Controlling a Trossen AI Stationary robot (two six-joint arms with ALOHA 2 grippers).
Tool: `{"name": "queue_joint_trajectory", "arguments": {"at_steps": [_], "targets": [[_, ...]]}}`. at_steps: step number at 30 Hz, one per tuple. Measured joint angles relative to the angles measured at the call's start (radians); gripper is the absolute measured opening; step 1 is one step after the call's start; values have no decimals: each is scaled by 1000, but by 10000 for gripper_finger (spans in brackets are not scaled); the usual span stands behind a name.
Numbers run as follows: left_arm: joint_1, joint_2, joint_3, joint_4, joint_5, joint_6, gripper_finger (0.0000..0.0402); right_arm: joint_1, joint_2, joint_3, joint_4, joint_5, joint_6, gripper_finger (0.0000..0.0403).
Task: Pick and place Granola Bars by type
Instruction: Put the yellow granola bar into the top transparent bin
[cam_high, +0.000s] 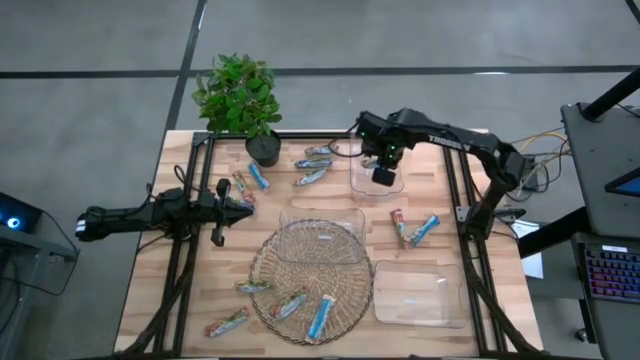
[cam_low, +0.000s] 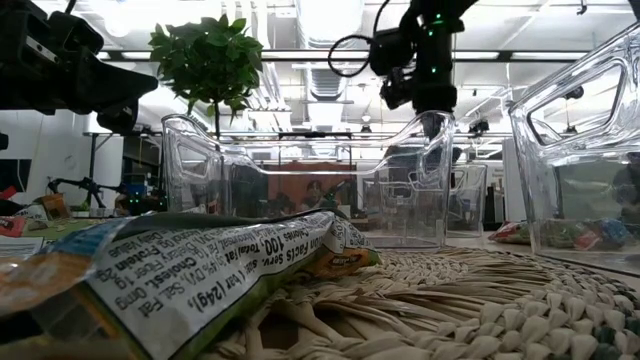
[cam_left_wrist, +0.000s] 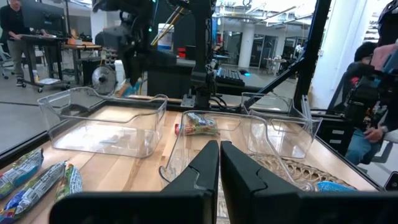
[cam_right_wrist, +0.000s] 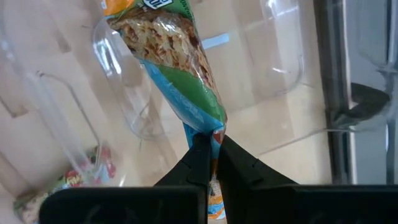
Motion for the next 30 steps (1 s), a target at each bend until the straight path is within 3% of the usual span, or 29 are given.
{"name": "queue_joint_trajectory", "arguments": {"at_steps": [30], "targets": [[0, 0, 0, 0, 0, 0, 0, 72, -5, -367, 344, -76, 74, 8]]}}
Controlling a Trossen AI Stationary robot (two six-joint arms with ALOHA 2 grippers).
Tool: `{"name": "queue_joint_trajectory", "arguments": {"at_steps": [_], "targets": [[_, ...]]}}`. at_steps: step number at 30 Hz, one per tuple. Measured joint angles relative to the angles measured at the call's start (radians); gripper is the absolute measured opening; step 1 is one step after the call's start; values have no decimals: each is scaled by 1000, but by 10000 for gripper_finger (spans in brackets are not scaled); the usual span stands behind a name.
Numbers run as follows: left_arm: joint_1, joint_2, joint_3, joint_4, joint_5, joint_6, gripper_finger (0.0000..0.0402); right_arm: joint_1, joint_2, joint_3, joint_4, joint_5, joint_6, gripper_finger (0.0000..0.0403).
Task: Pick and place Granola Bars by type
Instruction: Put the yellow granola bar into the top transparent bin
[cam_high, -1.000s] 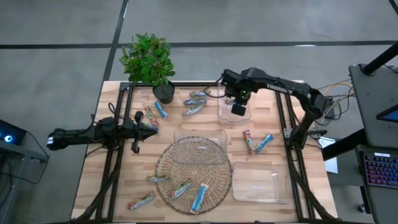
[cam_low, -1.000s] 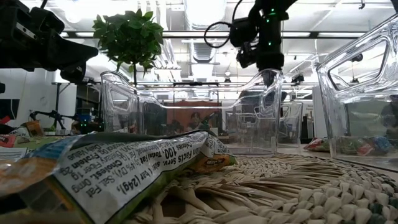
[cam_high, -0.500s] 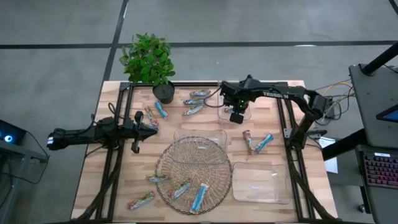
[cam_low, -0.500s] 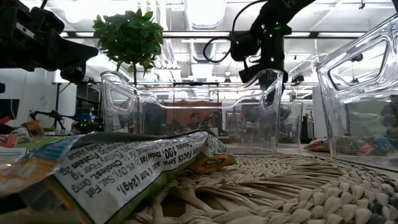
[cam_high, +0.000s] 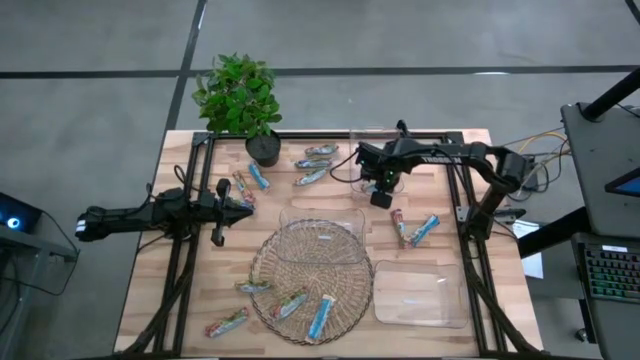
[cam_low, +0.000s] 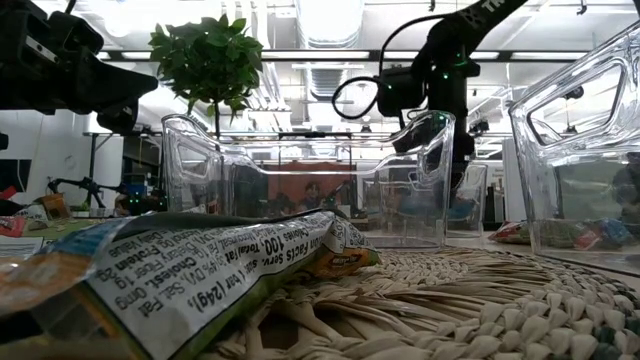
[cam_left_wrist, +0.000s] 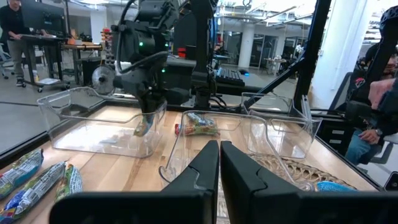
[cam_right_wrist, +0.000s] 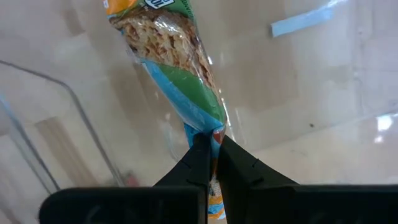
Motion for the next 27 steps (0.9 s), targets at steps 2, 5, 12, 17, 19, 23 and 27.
{"name": "queue_joint_trajectory", "arguments": {"at_steps": [2, 5, 12, 17, 19, 23, 27], "targets": [[0, 0, 0, 0, 0, 0, 0, 0, -1, -6, 8, -5, -4, 8], [0, 0, 0, 0, 0, 0, 0, 0, -1, -3, 16, -6, -6, 8], [0, 0, 0, 0, 0, 0, 0, 0, 6, 32, 25, 10, -26, 34], [0, 0, 0, 0, 0, 0, 0, 0, 6, 40, 15, 10, -28, 70], [0, 0, 0, 0, 0, 0, 0, 0, 6, 43, 9, 10, -30, 85], [0, 0, 0, 0, 0, 0, 0, 0, 5, 71, -38, 10, -32, 109], [0, 0, 0, 0, 0, 0, 0, -1, -2, 129, -117, 16, -63, 124]]}}
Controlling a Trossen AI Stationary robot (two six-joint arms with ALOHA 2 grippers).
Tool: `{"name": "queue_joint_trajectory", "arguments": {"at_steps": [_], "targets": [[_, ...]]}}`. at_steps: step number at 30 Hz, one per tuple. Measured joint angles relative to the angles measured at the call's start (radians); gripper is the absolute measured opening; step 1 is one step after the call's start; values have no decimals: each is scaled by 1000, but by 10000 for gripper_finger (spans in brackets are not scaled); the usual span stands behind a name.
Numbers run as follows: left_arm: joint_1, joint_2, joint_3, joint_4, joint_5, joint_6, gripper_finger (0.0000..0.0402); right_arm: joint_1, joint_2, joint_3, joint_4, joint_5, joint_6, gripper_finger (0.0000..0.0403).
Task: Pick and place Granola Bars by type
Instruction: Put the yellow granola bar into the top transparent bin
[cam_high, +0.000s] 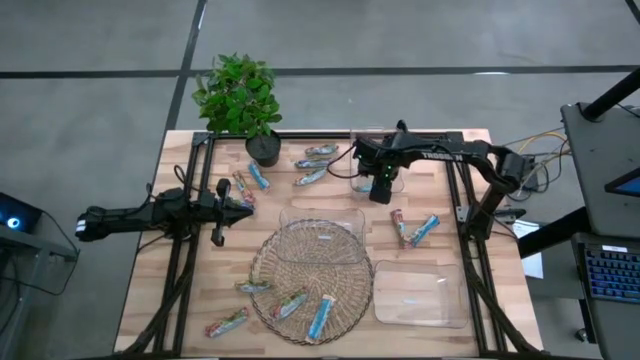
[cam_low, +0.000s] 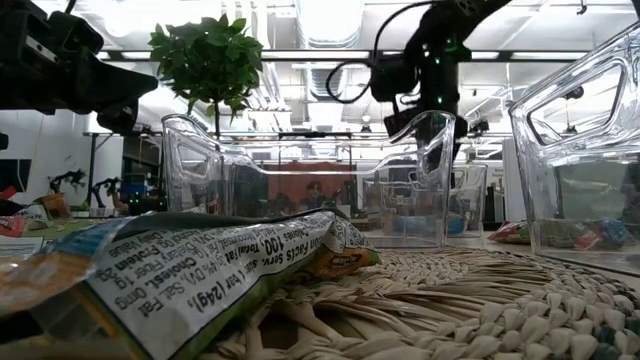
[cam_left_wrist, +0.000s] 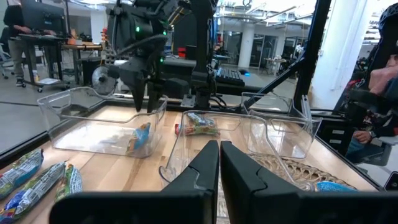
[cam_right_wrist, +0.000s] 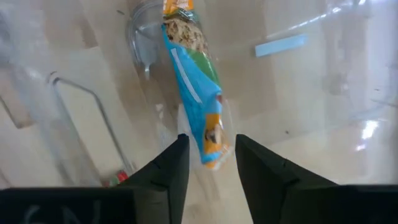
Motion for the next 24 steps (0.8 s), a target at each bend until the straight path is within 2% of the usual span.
{"name": "queue_joint_trajectory", "arguments": {"at_steps": [7, 16, 24], "targets": [[0, 0, 0, 0, 0, 0, 0, -2, -8, 143, -100, 71, -109, 137], [0, 0, 0, 0, 0, 0, 0, -3, -10, 332, -141, 73, -240, 150], [0, 0, 0, 0, 0, 0, 0, 1, -11, 478, -220, 70, -265, 203]]}}
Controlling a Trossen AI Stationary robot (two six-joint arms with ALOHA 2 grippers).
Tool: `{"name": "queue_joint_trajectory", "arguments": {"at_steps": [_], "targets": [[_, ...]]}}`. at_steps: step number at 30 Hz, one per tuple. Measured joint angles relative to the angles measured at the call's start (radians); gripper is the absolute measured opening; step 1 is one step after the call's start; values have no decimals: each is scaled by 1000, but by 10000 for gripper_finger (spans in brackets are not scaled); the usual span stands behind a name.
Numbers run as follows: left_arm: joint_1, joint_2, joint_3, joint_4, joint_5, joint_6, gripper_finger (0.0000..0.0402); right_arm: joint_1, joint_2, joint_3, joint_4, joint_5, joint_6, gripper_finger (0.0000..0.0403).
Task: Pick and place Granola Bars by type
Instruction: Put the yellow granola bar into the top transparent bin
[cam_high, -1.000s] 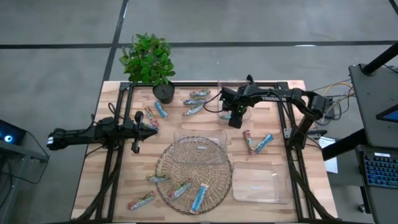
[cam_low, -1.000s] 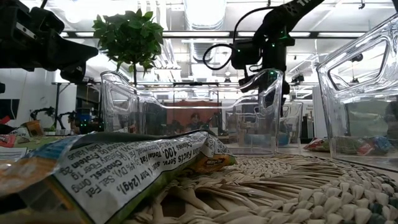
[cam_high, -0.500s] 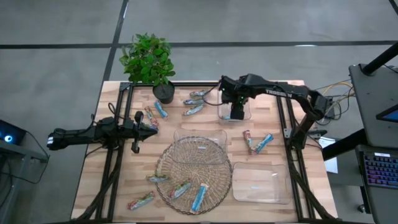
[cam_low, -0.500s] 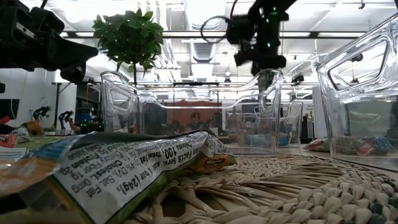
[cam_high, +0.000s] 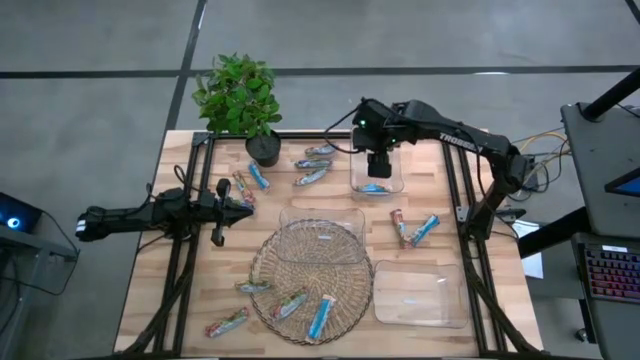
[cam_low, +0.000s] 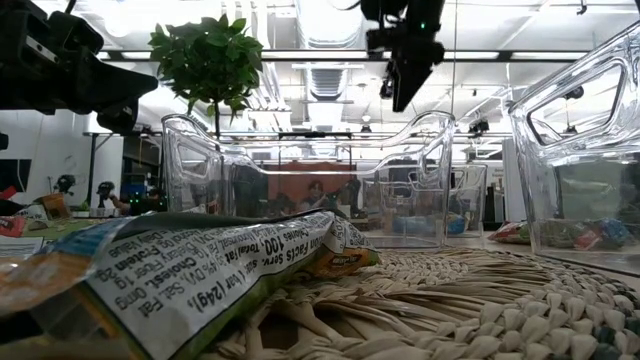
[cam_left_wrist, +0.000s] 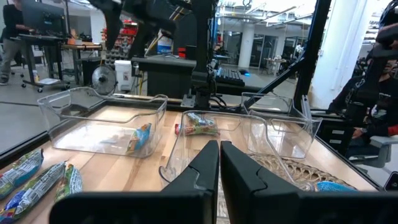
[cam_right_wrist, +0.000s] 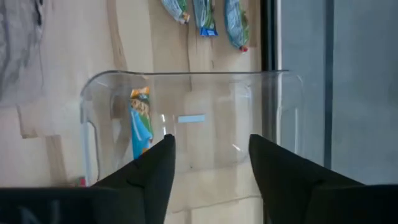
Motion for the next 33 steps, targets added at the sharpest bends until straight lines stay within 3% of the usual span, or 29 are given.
{"name": "queue_joint_trajectory", "arguments": {"at_steps": [4, 9, 20, 27, 33], "targets": [[0, 0, 0, 0, 0, 0, 0, 0, 0, 50, -48, -1, -6, 234], [0, 0, 0, 0, 0, 0, 0, -1, 0, 69, -15, -59, -145, 258], [0, 0, 0, 0, 0, 0, 0, -1, 106, 64, 165, -63, -346, 260], [0, 0, 0, 0, 0, 0, 0, 3, 207, 70, 277, -62, -353, 261], [0, 0, 0, 0, 0, 0, 0, 18, 336, 190, 294, -65, -346, 261]]}}
